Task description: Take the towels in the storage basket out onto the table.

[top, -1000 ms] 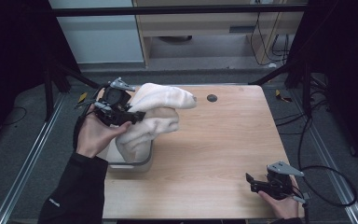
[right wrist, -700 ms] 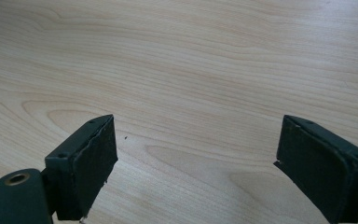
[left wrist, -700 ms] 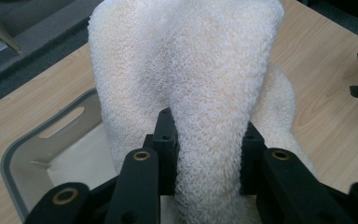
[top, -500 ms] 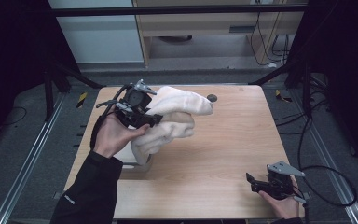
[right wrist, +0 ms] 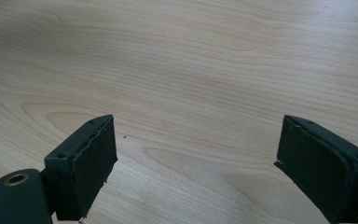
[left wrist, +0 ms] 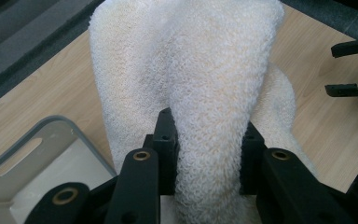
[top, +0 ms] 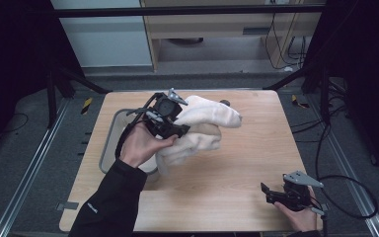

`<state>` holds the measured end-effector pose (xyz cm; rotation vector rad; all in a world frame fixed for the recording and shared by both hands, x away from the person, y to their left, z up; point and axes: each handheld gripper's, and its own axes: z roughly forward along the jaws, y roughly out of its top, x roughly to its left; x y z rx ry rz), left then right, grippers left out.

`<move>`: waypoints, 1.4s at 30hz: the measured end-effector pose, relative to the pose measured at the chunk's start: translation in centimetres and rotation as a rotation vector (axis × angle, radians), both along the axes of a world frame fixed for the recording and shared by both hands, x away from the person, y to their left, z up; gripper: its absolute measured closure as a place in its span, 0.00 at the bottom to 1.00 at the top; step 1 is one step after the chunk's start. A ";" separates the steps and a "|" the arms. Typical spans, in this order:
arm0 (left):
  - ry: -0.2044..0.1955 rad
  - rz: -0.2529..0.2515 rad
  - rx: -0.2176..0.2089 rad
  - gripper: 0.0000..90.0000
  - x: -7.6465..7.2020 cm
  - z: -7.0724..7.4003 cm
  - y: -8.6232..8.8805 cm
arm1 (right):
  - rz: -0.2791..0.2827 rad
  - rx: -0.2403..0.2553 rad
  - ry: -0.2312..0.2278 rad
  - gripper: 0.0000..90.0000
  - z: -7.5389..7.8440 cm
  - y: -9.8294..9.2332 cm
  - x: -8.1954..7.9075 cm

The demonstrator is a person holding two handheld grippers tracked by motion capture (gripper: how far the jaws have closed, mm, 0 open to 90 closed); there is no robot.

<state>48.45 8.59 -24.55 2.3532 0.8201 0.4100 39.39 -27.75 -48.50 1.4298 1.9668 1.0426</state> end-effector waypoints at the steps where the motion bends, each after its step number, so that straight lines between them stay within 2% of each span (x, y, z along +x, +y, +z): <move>1: 0.002 -0.003 0.000 0.76 0.0 -0.1 -0.2 | 0.000 -0.002 -0.001 0.13 0.0 0.0 0.0; 4: 0.005 -0.011 0.006 0.76 0.2 -0.5 -1.1 | 0.000 -0.001 -0.001 0.13 0.0 0.0 0.0; 19: 0.023 -0.039 0.011 0.76 1.2 -2.6 -3.4 | 0.005 -0.009 -0.003 0.13 -0.1 0.0 0.0; 42: 0.056 -0.080 0.008 0.76 2.4 -7.3 -6.6 | 0.010 -0.029 -0.005 0.13 -0.2 0.0 0.1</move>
